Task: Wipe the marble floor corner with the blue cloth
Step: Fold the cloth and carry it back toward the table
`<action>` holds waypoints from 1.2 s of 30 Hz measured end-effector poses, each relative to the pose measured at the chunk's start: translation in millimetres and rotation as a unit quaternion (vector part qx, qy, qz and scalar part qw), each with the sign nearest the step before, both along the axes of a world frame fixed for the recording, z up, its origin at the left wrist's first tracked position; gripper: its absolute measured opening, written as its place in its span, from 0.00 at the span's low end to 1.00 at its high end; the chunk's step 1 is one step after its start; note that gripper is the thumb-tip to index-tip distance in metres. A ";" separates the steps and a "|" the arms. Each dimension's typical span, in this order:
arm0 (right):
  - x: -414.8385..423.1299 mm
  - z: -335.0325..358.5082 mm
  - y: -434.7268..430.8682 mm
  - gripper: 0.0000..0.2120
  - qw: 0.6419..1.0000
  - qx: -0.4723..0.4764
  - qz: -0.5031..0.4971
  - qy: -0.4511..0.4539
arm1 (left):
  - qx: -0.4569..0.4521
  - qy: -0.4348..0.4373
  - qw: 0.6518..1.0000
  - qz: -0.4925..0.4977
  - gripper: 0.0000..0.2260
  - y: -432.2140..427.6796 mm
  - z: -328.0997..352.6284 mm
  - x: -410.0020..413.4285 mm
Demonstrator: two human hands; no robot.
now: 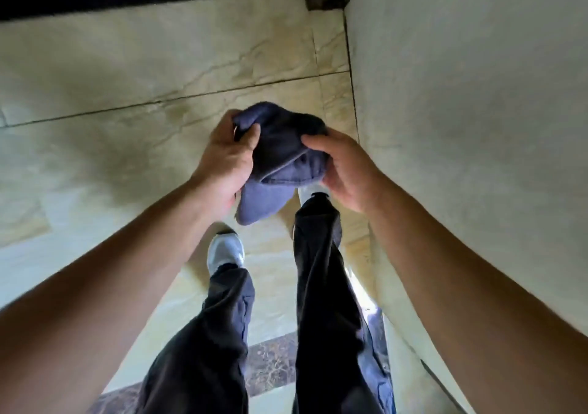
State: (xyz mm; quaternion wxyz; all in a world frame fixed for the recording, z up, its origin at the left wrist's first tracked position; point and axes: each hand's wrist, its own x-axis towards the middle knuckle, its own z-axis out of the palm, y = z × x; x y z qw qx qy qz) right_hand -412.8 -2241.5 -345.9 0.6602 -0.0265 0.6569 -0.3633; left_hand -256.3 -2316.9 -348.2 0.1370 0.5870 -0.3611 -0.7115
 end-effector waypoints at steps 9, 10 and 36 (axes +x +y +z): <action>97.3 316.0 61.7 0.11 0.989 -0.078 -0.118 -0.039 | 0.110 0.129 0.985 0.013 0.19 38.3 303.9 81.0; 109.3 342.6 74.1 0.11 0.983 -0.098 -0.145 -0.051 | 0.106 0.143 0.984 -0.014 0.22 47.6 329.6 91.3; 547.4 595.4 586.3 0.05 0.784 -0.165 -0.538 0.261 | -0.151 0.201 0.896 -0.366 0.08 500.8 583.0 414.4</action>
